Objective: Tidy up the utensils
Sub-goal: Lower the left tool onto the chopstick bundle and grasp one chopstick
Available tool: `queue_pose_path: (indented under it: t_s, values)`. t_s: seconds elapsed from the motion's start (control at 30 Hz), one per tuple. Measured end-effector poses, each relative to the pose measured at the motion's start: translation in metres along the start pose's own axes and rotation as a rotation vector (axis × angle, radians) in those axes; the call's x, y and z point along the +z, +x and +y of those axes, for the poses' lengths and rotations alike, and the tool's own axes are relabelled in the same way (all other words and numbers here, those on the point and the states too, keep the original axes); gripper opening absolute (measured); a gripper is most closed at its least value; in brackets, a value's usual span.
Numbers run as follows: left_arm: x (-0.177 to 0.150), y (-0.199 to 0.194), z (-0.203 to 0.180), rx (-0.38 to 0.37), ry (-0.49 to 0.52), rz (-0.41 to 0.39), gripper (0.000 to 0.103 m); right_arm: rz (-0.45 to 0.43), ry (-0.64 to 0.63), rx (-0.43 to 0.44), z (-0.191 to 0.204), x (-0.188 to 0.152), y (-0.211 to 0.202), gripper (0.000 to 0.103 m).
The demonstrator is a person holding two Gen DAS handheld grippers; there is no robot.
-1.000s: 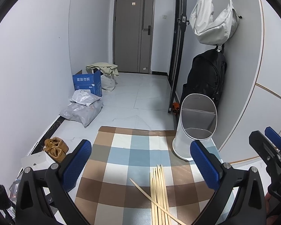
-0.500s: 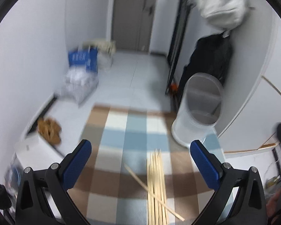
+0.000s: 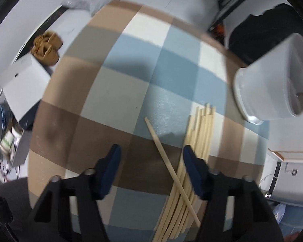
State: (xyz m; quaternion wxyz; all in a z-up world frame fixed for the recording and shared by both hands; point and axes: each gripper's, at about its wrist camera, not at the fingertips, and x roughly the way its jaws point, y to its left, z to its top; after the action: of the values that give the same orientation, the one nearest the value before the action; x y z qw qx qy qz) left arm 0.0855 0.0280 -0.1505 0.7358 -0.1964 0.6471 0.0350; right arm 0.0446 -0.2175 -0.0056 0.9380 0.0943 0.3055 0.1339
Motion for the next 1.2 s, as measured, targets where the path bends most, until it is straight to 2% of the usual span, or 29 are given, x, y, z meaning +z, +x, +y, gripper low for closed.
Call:
queue_pose_path:
  t_s: [0.07, 0.17, 0.27, 0.37, 0.43, 0.53, 0.67, 0.87, 1.03, 1.1, 1.2]
  values:
    - [-0.002, -0.003, -0.007, 0.038, 0.004, -0.007, 0.048, 0.011, 0.019, 0.011, -0.004, 0.001, 0.003, 0.103]
    - [-0.002, -0.006, -0.017, 0.049, 0.013, 0.003, 0.041, 0.036, 0.049, 0.031, -0.007, 0.003, 0.007, 0.103]
    - [0.001, -0.008, -0.025, 0.095, 0.005, 0.008, 0.037, 0.059, 0.063, 0.047, -0.008, 0.002, 0.010, 0.103]
    - [-0.001, -0.009, -0.031, 0.187, 0.021, 0.001, 0.024, 0.072, 0.074, 0.061, -0.009, 0.002, 0.012, 0.103]
    - [-0.001, -0.010, -0.033, 0.218, 0.028, -0.019, 0.012, 0.077, 0.072, 0.068, -0.007, 0.001, 0.011, 0.103]
    - [-0.001, -0.012, -0.037, 0.225, 0.043, -0.052, 0.003, 0.077, 0.060, 0.066, -0.006, 0.000, 0.010, 0.103]
    - [-0.004, -0.014, -0.039, 0.228, 0.037, -0.070, 0.000, 0.078, 0.043, 0.045, -0.006, -0.001, 0.010, 0.103]
    - [0.018, 0.000, -0.026, 0.149, 0.053, -0.088, 0.000, 0.088, 0.027, 0.013, -0.004, -0.005, 0.013, 0.103]
    - [0.014, -0.027, -0.022, 0.071, 0.103, -0.165, 0.000, 0.109, -0.004, 0.026, 0.004, -0.008, 0.021, 0.102]
    - [0.011, -0.040, -0.021, 0.040, 0.125, -0.200, 0.000, 0.130, 0.001, 0.039, 0.005, -0.012, 0.026, 0.097]
    - [0.003, -0.060, -0.017, -0.006, 0.154, -0.259, 0.000, 0.185, 0.017, 0.054, 0.005, -0.019, 0.039, 0.085]
